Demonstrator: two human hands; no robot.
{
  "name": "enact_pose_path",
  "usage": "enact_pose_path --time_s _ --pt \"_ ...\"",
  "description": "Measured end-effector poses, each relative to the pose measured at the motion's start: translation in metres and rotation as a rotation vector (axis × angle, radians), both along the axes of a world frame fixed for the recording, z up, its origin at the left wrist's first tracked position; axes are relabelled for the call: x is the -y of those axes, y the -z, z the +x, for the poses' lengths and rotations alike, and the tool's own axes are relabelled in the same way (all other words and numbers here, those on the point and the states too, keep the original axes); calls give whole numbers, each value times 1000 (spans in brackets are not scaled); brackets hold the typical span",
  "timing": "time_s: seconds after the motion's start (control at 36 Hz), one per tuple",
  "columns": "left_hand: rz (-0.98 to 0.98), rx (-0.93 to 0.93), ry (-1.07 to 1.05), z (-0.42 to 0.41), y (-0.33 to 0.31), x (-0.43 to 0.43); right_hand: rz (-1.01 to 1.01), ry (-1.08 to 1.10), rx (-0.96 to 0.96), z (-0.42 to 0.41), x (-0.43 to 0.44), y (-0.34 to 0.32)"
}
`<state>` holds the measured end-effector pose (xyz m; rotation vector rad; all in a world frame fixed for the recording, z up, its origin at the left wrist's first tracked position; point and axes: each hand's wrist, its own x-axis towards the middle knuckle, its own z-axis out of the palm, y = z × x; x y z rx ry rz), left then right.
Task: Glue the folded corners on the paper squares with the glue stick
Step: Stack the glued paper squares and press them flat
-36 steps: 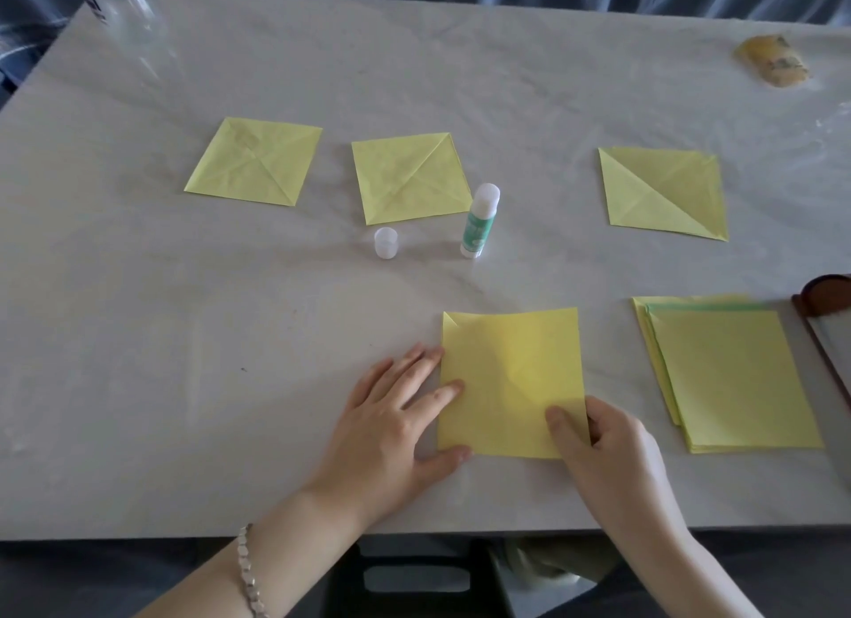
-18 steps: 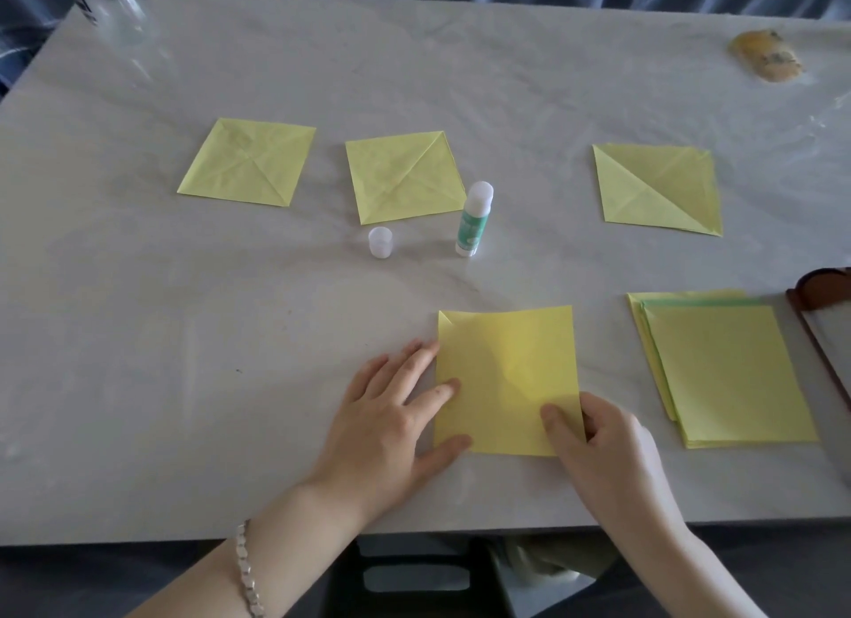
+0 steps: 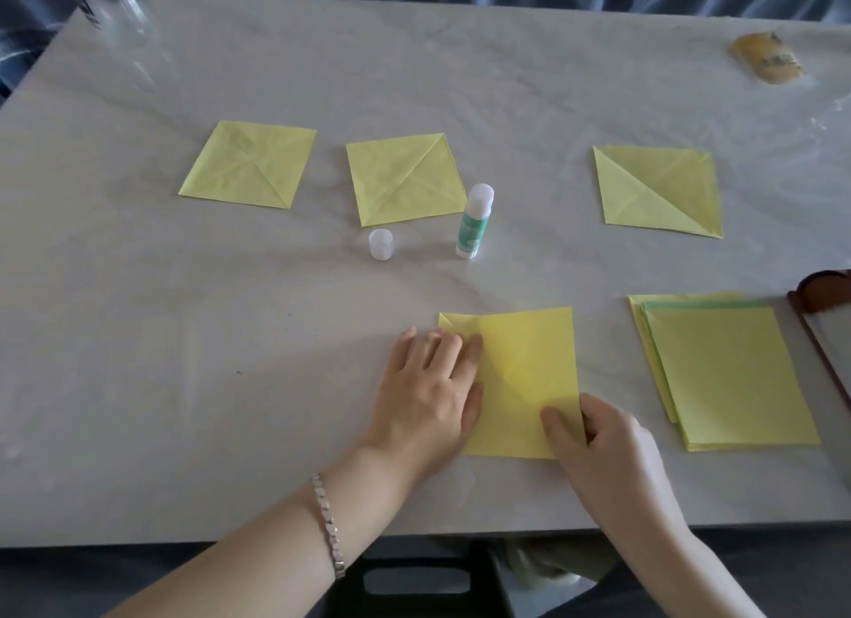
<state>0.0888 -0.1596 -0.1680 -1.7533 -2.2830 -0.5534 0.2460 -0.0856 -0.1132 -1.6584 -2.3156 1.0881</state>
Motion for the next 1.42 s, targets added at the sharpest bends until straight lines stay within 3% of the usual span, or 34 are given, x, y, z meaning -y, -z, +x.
enact_pose_path --time_s 0.22,0.31,0.39,0.47,0.56,0.64,0.72,1.03,1.42 --pt "-166 102 22 -2 -1 1 41 14 -2 0 -5 -4" --pt "-192 140 27 -2 -3 2 340 -14 56 -2 -6 -2" --pt "-189 172 25 -2 -5 3 628 -158 -53 -7 -8 4" --pt "-177 191 32 -2 -5 4 592 -392 -139 -22 -7 8" --pt "-174 181 35 -2 -3 5 423 -602 -142 -42 -4 11" --pt "-186 160 19 -2 -4 4 242 -670 -165 -59 -4 15" --pt "-228 145 -2 -2 -6 2 188 -652 -130 -66 -6 18" --pt "-189 182 -13 0 -7 1 334 -639 8 -45 -20 31" --pt "-261 157 -9 -1 -12 3 578 -445 240 -21 -36 38"
